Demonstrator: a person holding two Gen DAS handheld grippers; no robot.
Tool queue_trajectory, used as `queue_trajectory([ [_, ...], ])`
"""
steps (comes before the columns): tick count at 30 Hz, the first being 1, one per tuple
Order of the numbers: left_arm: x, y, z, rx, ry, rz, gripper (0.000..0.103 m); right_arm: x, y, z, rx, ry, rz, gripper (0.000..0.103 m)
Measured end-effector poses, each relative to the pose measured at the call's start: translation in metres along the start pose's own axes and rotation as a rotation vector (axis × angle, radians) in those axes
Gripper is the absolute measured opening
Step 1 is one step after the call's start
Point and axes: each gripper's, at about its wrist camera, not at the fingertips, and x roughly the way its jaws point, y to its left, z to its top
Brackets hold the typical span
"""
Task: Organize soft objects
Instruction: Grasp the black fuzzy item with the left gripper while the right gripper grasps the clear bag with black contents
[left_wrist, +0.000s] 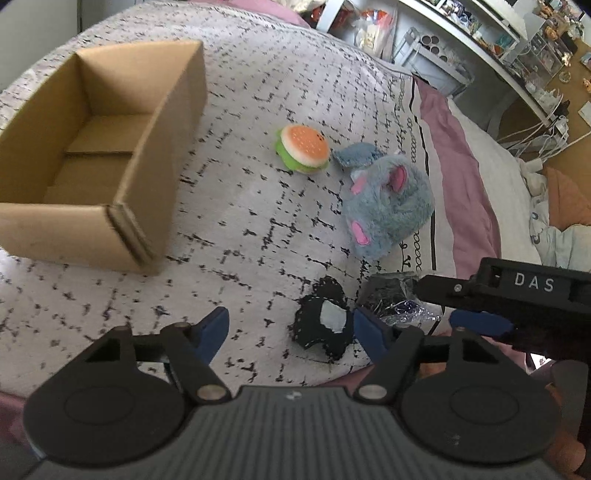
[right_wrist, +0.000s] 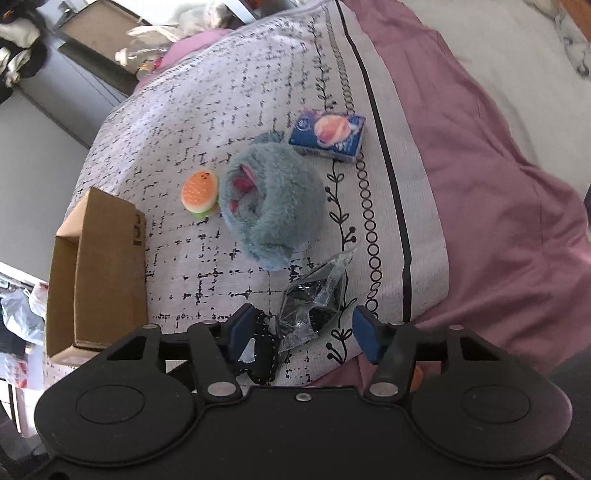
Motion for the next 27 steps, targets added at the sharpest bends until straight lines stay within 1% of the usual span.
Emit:
queue_trajectory([
  [5,0.019,-0.006,0.004,-0.004,0.035,-0.029,0.070,0.011,-0.004,0.004,0.043,0.028,0.016,0.052],
  [7,0.025,-0.008,0.004,-0.003,0.042,-0.029,0.069,0.015,-0.005,0.005,0.050,0.036,0.020,0.050],
  [14,0.045,-0.009,0.005,-0.020,0.081,-0.049,0.063,0.031,-0.009,0.011,0.082,0.070,0.029,0.049],
  [16,0.051,-0.010,0.004,-0.042,0.100,-0.064,0.059,0.036,-0.009,0.012,0.091,0.079,0.027,0.049],
  [19,0.056,-0.013,0.003,-0.045,0.093,-0.055,0.053,0.041,-0.010,0.013,0.102,0.090,0.029,0.048],
  [20,0.056,-0.013,0.002,-0.046,0.089,-0.055,0.046,0.043,-0.010,0.013,0.102,0.092,0.031,0.046],
  [21,0.056,-0.013,0.003,-0.049,0.089,-0.054,0.037,0.043,-0.009,0.013,0.101,0.092,0.031,0.041],
  [22,0.055,-0.013,0.003,-0.052,0.089,-0.051,0.035,0.044,-0.009,0.014,0.098,0.093,0.036,0.039],
  [24,0.053,-0.013,0.003,-0.057,0.078,-0.048,0.032,0.044,-0.009,0.013,0.095,0.094,0.061,0.037],
  [27,0.044,-0.011,0.003,-0.060,0.044,-0.043,0.030,0.039,-0.007,0.012,0.079,0.068,0.095,0.035],
])
